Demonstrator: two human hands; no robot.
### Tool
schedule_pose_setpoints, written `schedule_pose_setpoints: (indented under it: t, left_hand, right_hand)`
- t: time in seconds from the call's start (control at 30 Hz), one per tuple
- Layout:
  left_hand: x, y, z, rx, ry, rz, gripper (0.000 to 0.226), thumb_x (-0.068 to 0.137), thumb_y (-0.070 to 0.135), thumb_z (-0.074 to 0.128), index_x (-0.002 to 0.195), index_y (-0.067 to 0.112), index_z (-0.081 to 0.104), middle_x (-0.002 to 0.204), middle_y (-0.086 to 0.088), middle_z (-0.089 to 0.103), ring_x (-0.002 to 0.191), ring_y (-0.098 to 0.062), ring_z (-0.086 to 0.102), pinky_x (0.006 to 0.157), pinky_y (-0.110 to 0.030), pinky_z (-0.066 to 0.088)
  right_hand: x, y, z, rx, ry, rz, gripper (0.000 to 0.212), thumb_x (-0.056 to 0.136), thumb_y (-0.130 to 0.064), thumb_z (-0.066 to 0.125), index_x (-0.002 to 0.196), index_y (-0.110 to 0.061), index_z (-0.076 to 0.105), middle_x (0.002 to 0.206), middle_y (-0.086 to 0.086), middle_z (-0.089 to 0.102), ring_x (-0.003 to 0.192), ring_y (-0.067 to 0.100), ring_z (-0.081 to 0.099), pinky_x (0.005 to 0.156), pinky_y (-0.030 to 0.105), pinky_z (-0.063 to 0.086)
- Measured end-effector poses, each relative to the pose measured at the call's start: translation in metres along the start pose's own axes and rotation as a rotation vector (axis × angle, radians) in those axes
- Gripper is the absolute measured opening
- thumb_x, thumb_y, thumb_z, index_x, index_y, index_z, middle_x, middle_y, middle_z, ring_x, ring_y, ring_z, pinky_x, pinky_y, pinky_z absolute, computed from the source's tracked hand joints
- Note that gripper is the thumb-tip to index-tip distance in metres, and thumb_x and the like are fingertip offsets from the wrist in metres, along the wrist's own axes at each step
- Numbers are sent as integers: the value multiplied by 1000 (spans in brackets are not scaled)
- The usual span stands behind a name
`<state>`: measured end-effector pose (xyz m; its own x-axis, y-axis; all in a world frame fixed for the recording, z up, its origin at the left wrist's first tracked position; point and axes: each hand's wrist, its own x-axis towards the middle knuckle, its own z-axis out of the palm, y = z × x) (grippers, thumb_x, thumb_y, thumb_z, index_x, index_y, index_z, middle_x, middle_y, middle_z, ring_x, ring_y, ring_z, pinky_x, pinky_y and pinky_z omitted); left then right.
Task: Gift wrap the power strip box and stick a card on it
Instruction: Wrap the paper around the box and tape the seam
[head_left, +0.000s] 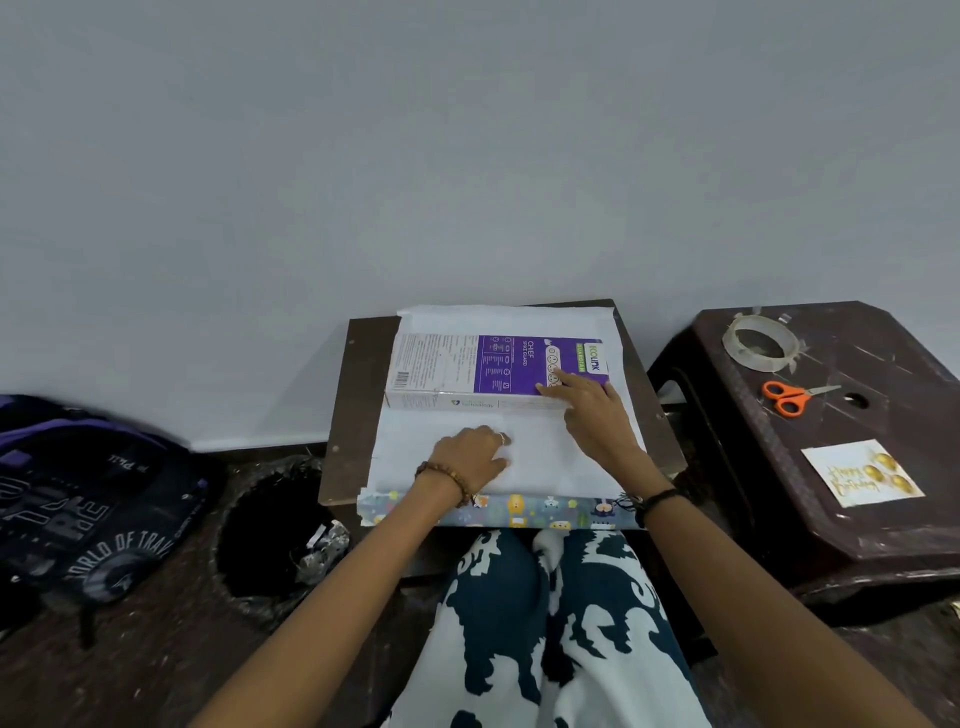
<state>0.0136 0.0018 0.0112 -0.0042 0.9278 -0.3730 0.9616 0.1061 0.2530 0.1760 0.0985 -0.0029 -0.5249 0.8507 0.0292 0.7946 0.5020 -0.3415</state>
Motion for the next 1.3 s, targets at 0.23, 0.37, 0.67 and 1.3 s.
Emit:
schedule_pose_setpoints:
  t: [0.23, 0.37, 0.67, 1.3]
  left_hand:
    - [39, -4, -37, -57, 390, 36, 46, 91, 33, 56, 132, 14, 48, 130, -7, 52, 118, -20, 50, 95, -31, 43]
    - [71, -8, -46, -49, 335, 3, 79, 75, 57, 64, 140, 21, 37, 142, -7, 34, 132, -23, 34, 111, -38, 29]
    - [94, -10, -35, -13, 178, -62, 68, 91, 52, 44, 148, 30, 15, 158, -1, 8, 145, -25, 3, 116, -48, 7]
    - [51, 15, -8, 219, 410, -73, 59, 62, 55, 76, 113, 27, 67, 115, -10, 67, 103, -32, 64, 81, -51, 50]
  right_hand:
    - [34, -19, -20, 17, 53, 72, 28, 98, -17, 43, 116, -5, 60, 122, 12, 60, 110, 27, 56, 87, 37, 48]
    - [76, -19, -26, 70, 75, 83, 27, 98, -14, 43, 114, 0, 59, 119, 15, 59, 106, 29, 58, 84, 39, 51]
    - [171, -8, -16, 92, -46, -8, 41, 97, -10, 43, 138, -11, 41, 141, 11, 45, 125, 24, 45, 98, 33, 40]
    - [122, -17, -33, -157, 591, -156, 16, 85, -17, 61, 78, -9, 73, 72, 4, 68, 76, 26, 54, 70, 32, 31]
